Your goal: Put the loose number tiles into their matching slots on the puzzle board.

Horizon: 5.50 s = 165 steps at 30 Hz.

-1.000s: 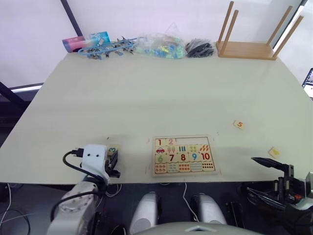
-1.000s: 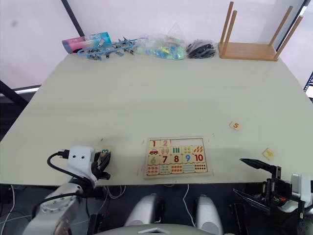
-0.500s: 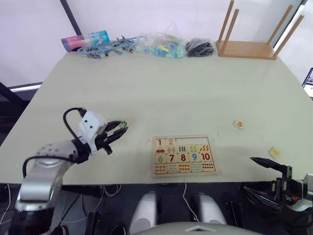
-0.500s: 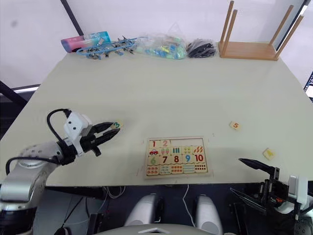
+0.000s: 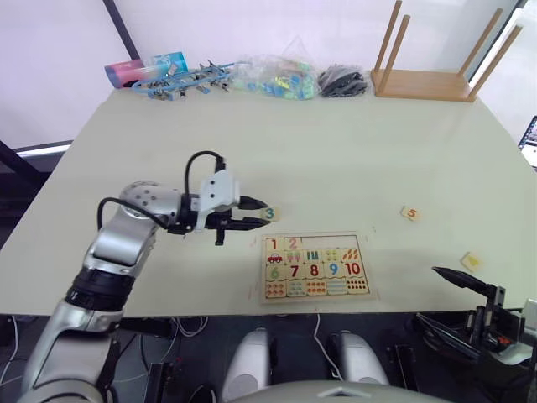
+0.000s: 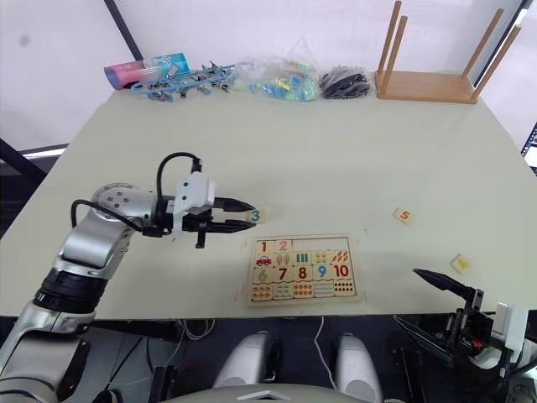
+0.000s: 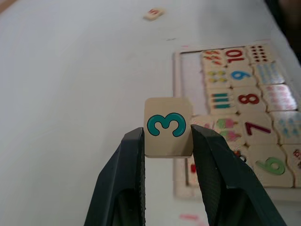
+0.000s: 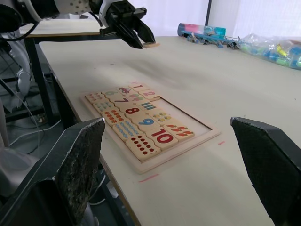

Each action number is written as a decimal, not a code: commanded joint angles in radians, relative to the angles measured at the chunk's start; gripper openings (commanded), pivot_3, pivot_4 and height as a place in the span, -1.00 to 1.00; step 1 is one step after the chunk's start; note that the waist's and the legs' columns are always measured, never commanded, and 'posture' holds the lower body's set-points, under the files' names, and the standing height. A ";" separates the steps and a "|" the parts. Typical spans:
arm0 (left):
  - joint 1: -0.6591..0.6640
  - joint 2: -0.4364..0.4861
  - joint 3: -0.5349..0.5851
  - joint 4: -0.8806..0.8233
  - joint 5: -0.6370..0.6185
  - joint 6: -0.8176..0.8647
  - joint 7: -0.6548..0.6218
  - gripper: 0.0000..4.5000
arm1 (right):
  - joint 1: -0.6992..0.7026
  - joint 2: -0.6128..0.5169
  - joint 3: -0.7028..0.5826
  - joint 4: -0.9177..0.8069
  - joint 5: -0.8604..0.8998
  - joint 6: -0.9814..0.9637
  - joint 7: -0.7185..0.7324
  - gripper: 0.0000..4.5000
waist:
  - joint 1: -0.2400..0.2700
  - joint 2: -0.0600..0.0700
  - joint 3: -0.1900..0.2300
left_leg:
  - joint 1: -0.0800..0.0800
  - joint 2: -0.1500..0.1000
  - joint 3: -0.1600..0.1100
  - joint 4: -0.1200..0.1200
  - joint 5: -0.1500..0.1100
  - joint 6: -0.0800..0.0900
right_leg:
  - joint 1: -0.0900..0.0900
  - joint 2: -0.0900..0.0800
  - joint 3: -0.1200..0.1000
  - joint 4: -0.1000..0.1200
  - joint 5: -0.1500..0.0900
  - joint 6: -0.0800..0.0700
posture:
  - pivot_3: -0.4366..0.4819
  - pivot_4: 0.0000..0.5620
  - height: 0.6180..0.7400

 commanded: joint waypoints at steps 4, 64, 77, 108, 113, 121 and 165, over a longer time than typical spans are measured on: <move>-0.091 -0.054 -0.112 -0.042 0.095 0.094 0.030 -0.58 | 0.025 0.017 -0.012 -0.006 0.007 -0.041 -0.005 1.00 | 0.001 0.000 0.000 | 0.000 -0.002 0.000 0.001 0.000 0.000 | 0.001 0.002 0.001 0.000 0.000 0.000 | -0.05 -0.47 1.00; -0.214 -0.197 -0.403 -0.097 0.283 0.513 0.156 -0.58 | 0.014 0.023 0.020 -0.057 -0.014 -0.056 -0.117 1.00 | -0.001 0.000 0.000 | 0.000 -0.001 -0.002 0.003 0.000 0.000 | 0.001 0.015 0.022 0.002 0.000 0.000 | -0.05 -0.47 1.00; -0.207 -0.202 -0.398 -0.110 0.274 0.508 0.145 -0.58 | 0.015 0.027 0.018 -0.038 -0.010 -0.066 -0.100 1.00 | -0.001 0.000 0.000 | 0.000 -0.001 -0.002 0.003 0.000 0.000 | 0.001 0.015 0.023 0.002 0.000 0.000 | -0.05 -0.47 1.00; -0.324 -0.324 -0.222 0.155 0.189 0.289 0.180 0.98 | 0.016 0.036 0.016 -0.035 -0.015 -0.068 -0.117 1.00 | -0.001 0.000 0.000 | 0.000 -0.003 -0.002 0.003 0.000 0.000 | 0.001 0.016 0.024 0.002 0.000 0.000 | -0.05 -0.47 1.00; -0.345 -0.363 -0.189 0.287 0.168 0.159 0.148 0.88 | 0.021 0.044 0.015 -0.035 -0.016 -0.076 -0.126 1.00 | -0.001 0.000 0.000 | 0.000 -0.004 -0.002 0.003 0.000 0.000 | 0.001 0.016 0.025 0.002 0.001 -0.001 | -0.05 -0.47 1.00; -0.361 -0.380 -0.208 0.461 0.204 -0.017 0.073 -0.57 | 0.041 0.062 0.020 -0.043 -0.023 -0.095 -0.142 1.00 | -0.002 0.000 0.000 | 0.000 -0.004 -0.002 0.003 0.000 0.000 | 0.001 0.016 0.025 0.002 0.001 -0.001 | -0.05 -0.47 1.00; -0.340 -0.376 -0.228 0.583 0.273 -0.188 -0.133 -0.93 | 0.054 0.064 0.028 -0.048 -0.025 -0.116 -0.176 1.00 | -0.001 -0.001 0.000 | 0.000 -0.004 -0.002 0.003 0.000 0.001 | 0.001 0.016 0.025 0.002 0.001 -0.002 | -0.05 -0.47 1.00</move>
